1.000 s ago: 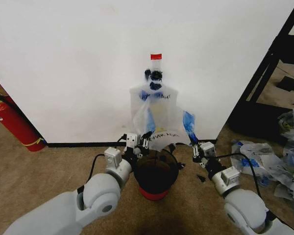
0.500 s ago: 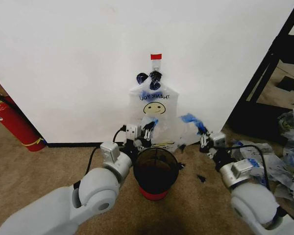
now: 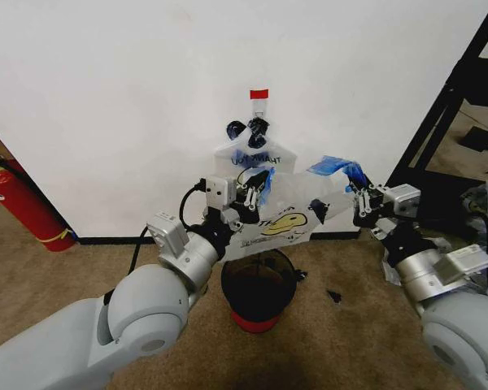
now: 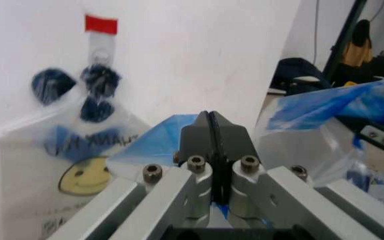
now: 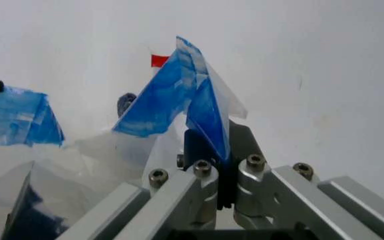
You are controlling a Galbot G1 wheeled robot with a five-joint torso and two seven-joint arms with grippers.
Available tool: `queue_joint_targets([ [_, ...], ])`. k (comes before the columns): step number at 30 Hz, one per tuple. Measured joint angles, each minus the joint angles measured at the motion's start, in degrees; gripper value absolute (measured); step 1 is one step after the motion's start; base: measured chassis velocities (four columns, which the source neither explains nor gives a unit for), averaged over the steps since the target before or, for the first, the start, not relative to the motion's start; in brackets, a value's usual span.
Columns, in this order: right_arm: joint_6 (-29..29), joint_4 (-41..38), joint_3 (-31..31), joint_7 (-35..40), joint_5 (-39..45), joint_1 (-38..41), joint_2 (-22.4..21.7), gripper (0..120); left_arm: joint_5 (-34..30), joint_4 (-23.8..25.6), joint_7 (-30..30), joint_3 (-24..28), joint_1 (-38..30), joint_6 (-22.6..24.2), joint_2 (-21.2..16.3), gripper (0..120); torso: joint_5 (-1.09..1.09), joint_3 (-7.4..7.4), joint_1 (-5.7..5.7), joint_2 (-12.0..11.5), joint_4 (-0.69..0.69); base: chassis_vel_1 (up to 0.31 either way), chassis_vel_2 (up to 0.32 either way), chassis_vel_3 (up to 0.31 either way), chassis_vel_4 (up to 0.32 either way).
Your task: Pick up the garbage bag from the wall and place it over the trash bin.
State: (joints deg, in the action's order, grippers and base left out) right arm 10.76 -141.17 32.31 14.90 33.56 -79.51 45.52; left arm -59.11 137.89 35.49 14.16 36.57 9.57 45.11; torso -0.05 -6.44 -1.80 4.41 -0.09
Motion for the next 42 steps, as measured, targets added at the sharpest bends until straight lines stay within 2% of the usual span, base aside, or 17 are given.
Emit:
queue_joint_targets([
  [3, -0.4, 1.0, -1.2, 0.2, -0.8, 0.0, 1.2, 0, 1.4, -1.7, -0.1, -0.6, 2.2, -0.5, 0.5, 0, 0.0, 0.0, 0.0, 0.0, 0.01, 0.0, 0.0, 0.0, 0.0],
  [7, -1.9, 4.0, -4.8, 0.7, -3.3, 1.0, 4.3, 0, 4.7, -6.2, -0.7, -2.6, 7.0, -2.1, 3.2, 0, 0.0, 0.0, 0.0, 0.0, 0.01, 0.0, 0.0, 0.0, 0.0],
  [9, -2.1, 4.2, -5.1, 0.7, -3.5, 1.1, 4.5, 0, 4.9, -6.6, -0.7, -2.9, 7.4, -2.2, 3.6, 0, 0.0, 0.0, 0.0, 0.0, 0.01, 0.0, 0.0, 0.0, 0.0],
  [11, -3.4, 6.5, -8.0, 1.3, -4.7, 2.2, 6.4, 0, 6.0, -9.2, -0.7, -4.6, 10.3, -2.9, 6.7, 0, -0.01, -0.01, 0.0, 0.0, 0.01, 0.0, 0.0, 0.0, 0.0],
  [14, -5.1, 9.0, -10.4, 1.5, -5.2, 3.2, 8.4, 0, 7.2, -11.3, -1.2, -6.4, 12.7, -3.9, 8.7, 0, 0.0, 0.0, 0.0, 0.0, -0.01, 0.0, 0.0, 0.0, 0.0],
  [22, -9.1, 15.4, -17.1, 2.3, -7.3, 5.5, 14.5, 0, 8.1, -13.0, -2.0, -10.2, 18.2, -5.3, 8.0, 0, 0.0, 0.0, 0.0, 0.0, 0.01, 0.0, 0.0, 0.0, 0.0],
  [26, -10.4, 18.3, -19.1, 2.2, -8.9, 6.6, 17.0, 0, 9.3, -13.7, -2.0, -11.0, 21.3, -6.2, 8.9, 0, 0.0, 0.0, 0.0, 0.0, 0.01, 0.0, 0.0, 0.0, 0.0],
  [29, -12.5, 22.0, -21.2, 2.4, -10.9, 7.7, 19.2, 0, 11.4, -15.8, -2.1, -11.1, 24.1, -8.1, 11.2, 0, 0.0, 0.0, 0.0, 0.0, 0.01, 0.0, 0.0, 0.0, 0.0],
  [35, -13.7, 26.7, -23.4, 3.2, -12.3, 12.5, 21.8, 0, 12.1, -19.4, -1.2, -9.9, 22.2, -8.9, 14.7, 0, 0.0, 0.0, 0.0, 0.0, 0.0, 0.0, 0.0, 0.0, 0.0],
  [42, -14.7, 30.2, -25.4, 3.7, -13.2, 16.2, 24.3, 0, 12.0, -20.4, -0.6, -10.3, 21.5, -9.7, 15.2, 0, 0.01, 0.0, 0.0, 0.0, 0.02, 0.0, 0.0, 0.0, 0.0],
])
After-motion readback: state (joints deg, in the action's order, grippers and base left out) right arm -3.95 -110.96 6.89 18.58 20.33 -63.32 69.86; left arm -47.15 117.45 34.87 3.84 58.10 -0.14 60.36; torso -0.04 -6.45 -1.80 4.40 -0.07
